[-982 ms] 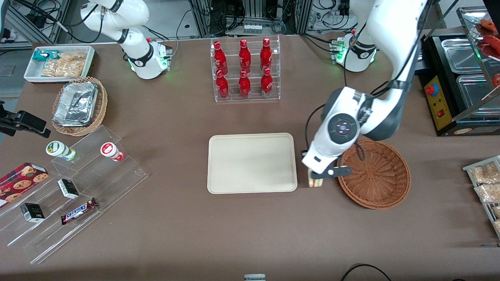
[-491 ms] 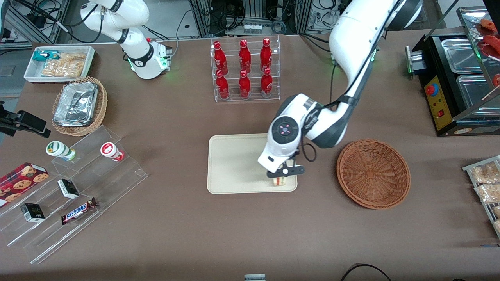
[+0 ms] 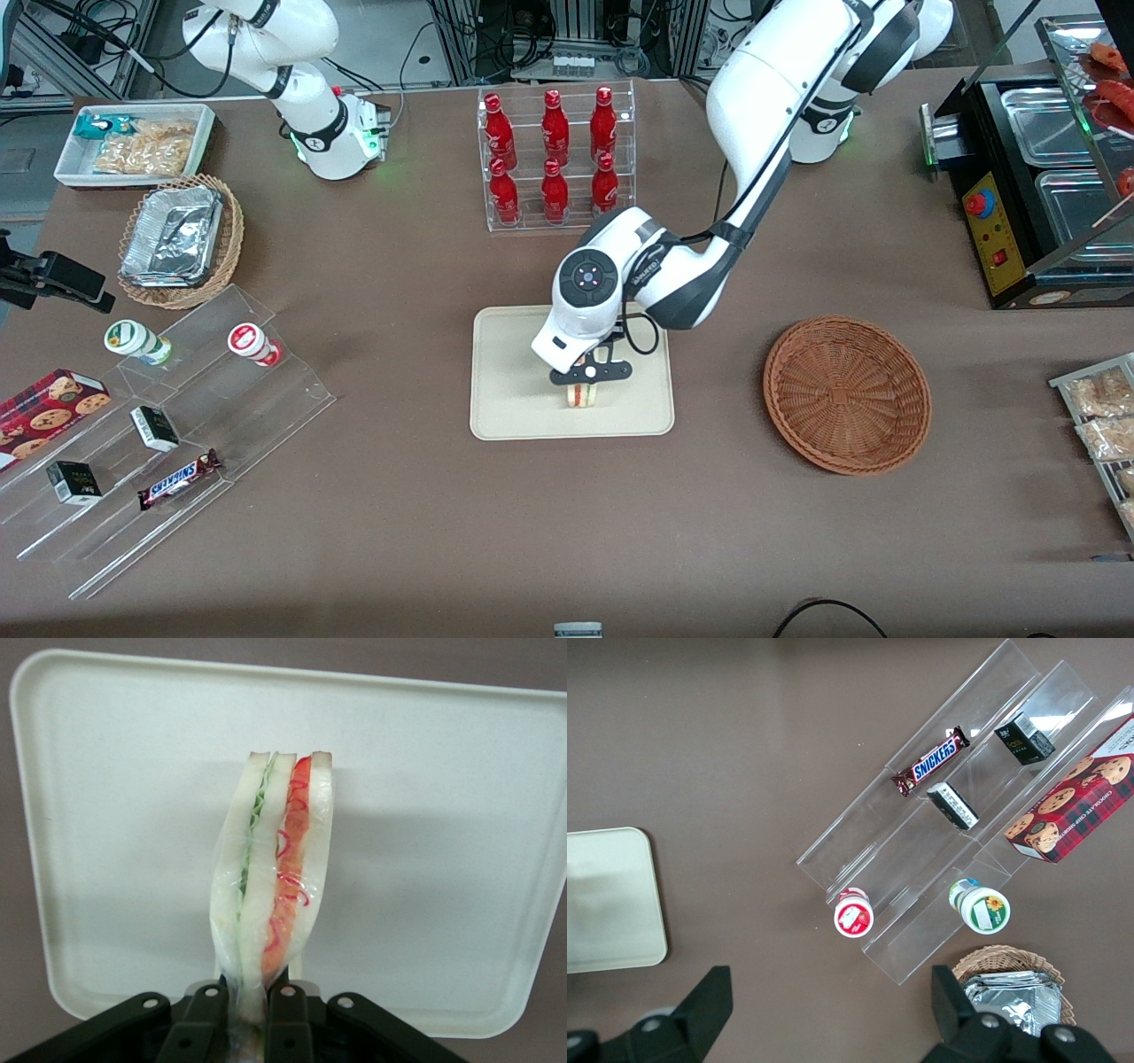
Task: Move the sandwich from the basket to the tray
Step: 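Lower the sandwich onto the tray and open the left gripper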
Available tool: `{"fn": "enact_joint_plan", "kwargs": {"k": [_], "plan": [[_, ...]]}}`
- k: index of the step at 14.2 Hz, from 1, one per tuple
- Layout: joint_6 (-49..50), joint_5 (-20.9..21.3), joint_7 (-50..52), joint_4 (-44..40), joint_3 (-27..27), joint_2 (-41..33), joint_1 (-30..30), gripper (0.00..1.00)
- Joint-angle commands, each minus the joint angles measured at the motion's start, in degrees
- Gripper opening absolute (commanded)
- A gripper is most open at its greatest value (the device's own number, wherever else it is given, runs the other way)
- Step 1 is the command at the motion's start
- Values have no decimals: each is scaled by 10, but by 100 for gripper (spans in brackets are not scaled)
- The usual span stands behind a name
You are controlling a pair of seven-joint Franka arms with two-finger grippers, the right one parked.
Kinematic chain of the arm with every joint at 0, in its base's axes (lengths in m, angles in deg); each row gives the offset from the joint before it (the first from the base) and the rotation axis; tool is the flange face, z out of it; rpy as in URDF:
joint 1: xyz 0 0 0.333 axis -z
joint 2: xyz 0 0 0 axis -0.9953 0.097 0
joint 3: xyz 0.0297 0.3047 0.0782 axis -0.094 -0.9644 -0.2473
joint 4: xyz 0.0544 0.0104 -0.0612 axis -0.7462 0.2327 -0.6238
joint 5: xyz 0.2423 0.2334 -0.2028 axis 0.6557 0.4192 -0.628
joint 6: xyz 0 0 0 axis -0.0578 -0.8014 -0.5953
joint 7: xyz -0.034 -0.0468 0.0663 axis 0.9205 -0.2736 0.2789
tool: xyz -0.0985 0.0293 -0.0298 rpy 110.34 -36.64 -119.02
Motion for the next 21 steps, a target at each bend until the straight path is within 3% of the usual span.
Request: {"fn": "enact_joint_plan", "kwargs": {"k": [1, 5, 7, 9, 12, 17, 21], "plan": [[-17, 0, 27, -15, -3, 17, 7, 1], [-19, -3, 44, -14, -3, 22, 7, 7], [-19, -4, 48, -14, -3, 22, 7, 16], [-19, -2, 65, -14, -3, 22, 7, 39], [-19, -3, 63, -14, -3, 19, 6, 100], [-4, 3, 59, -11, -4, -32, 6, 100], [102, 13, 35, -5, -23, -107, -1, 100]]}}
